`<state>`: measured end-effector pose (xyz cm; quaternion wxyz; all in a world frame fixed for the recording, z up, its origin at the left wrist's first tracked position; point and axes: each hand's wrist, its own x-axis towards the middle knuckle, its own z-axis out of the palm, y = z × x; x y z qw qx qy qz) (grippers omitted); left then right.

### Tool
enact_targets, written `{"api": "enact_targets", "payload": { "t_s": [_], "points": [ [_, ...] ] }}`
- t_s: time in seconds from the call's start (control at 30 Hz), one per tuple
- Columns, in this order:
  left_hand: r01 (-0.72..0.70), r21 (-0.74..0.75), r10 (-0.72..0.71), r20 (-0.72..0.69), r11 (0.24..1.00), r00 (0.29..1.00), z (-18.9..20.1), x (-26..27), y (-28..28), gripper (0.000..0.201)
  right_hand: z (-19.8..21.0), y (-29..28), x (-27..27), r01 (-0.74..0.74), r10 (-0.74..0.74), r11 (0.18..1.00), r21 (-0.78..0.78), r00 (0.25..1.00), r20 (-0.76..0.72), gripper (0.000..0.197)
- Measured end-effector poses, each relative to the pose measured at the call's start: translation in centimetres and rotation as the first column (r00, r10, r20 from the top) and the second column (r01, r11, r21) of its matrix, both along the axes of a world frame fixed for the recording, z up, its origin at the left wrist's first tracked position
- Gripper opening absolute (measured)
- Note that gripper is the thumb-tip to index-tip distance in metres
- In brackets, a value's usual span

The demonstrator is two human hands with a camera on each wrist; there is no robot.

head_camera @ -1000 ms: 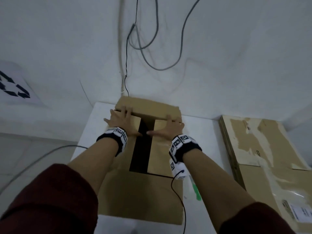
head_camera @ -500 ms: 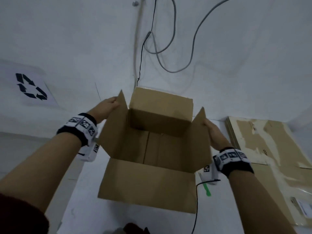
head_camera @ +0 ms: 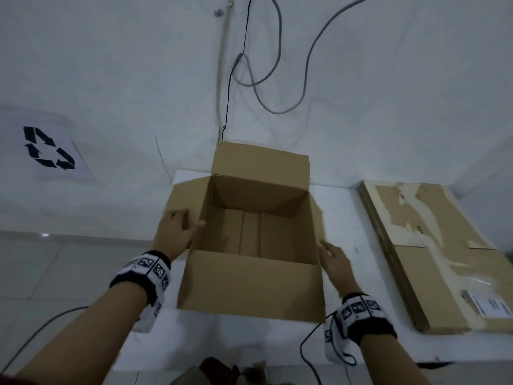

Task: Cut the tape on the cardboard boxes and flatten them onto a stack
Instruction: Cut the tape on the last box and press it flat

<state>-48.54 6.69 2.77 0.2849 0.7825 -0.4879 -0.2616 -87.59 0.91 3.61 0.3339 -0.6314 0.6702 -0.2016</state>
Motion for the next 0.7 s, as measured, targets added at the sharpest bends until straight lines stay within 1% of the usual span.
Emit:
{"api": "enact_targets", "payload": {
  "t_s": [0.03,0.07,0.1,0.13,0.17,0.2,0.23,0.27,0.33,0.37,0.4,0.47,0.5,0.53,0.57,0.6,0.63,0.67,0.7],
  "points": [
    [0.013,0.031,-0.008,-0.159,0.999,0.987,-0.3,-0.8,0.5,0.078,-0.5,0.6,0.8,0.012,-0.015,0.998,0.055,0.998,0.065,0.057],
    [0.033,0.043,-0.019,-0.289,0.999,0.957,-0.6,-1.5,0.9,0.083,-0.9,1.0,1.2,0.019,-0.028,0.996,0.089,0.995,0.099,0.062],
    [0.020,0.031,-0.007,-0.385,0.999,0.923,-1.1,-1.8,1.0,0.079,-1.0,1.2,1.5,0.023,-0.034,0.996,0.091,0.992,0.121,0.063],
    [-0.011,0.017,0.017,-0.457,1.000,0.889,-1.4,-1.9,1.0,0.070,-0.6,1.4,1.8,0.016,-0.026,0.997,0.071,0.991,0.133,0.062],
    [-0.034,0.015,0.037,-0.503,0.999,0.863,-1.4,-1.9,1.0,0.064,-0.1,1.6,1.9,-0.013,0.007,0.999,0.041,0.990,0.141,0.062],
    [-0.043,0.021,0.047,-0.523,0.999,0.851,-1.4,-1.8,0.9,0.061,0.4,1.8,1.9,-0.081,0.078,0.997,0.013,0.986,0.145,0.065],
    [-0.041,0.041,0.057,-0.526,0.998,0.849,-1.2,-1.8,0.9,0.061,0.7,2.2,1.8,-0.167,0.162,0.986,0.027,0.978,0.134,0.070],
    [-0.033,0.045,0.052,-0.520,0.998,0.852,-1.1,-1.7,0.8,0.061,0.9,2.7,1.7,-0.256,0.250,0.965,0.060,0.964,0.092,0.075],
    [-0.007,0.046,0.029,-0.505,0.999,0.863,-0.9,-1.6,0.9,0.062,0.2,3.5,1.1,-0.348,0.358,0.931,0.112,0.930,-0.086,0.083],
    [-0.006,0.047,0.029,-0.498,0.999,0.867,-1.0,-1.4,0.8,0.063,-0.3,3.8,1.0,-0.358,0.373,0.927,0.113,0.912,-0.171,0.086],
    [-0.011,0.038,0.028,-0.500,0.999,0.865,-1.2,-1.2,0.7,0.064,-0.7,4.1,1.1,-0.344,0.359,0.933,0.104,0.907,-0.221,0.085],
    [-0.014,0.032,0.028,-0.499,0.999,0.866,-1.3,-1.3,0.8,0.062,-0.9,4.3,1.7,-0.293,0.300,0.954,0.070,0.913,-0.277,0.080],
    [-0.031,0.022,0.038,-0.493,0.999,0.869,-1.2,-1.5,1.0,0.059,-0.8,4.3,2.0,-0.308,0.300,0.951,0.029,0.894,-0.334,0.076],
    [-0.057,-0.007,0.046,-0.490,0.998,0.870,-1.3,-1.7,1.1,0.058,-0.8,4.2,2.3,-0.372,0.325,0.927,-0.039,0.853,-0.408,0.072],
    [-0.098,-0.041,0.066,-0.487,0.994,0.871,-1.2,-1.9,1.4,0.059,-0.4,4.1,2.7,-0.463,0.360,0.879,-0.117,0.804,-0.473,0.072],
    [-0.168,-0.091,0.107,-0.470,0.982,0.876,-1.3,-1.8,1.8,0.059,0.3,4.2,3.3,-0.534,0.399,0.830,-0.163,0.772,-0.494,0.077],
    [-0.263,-0.150,0.180,-0.417,0.953,0.891,-1.0,-1.7,2.3,0.059,1.4,4.4,4.0,-0.568,0.433,0.806,-0.170,0.759,-0.486,0.081],
    [-0.369,-0.226,0.282,-0.338,0.902,0.898,-1.1,-1.3,2.6,0.059,2.8,4.7,4.8,-0.562,0.449,0.814,-0.149,0.770,-0.453,0.082],
    [-0.452,-0.260,0.388,-0.262,0.854,0.884,-1.0,-0.9,2.9,0.059,4.0,4.9,5.5,-0.536,0.446,0.835,-0.122,0.791,-0.420,0.077]
  ]
}}
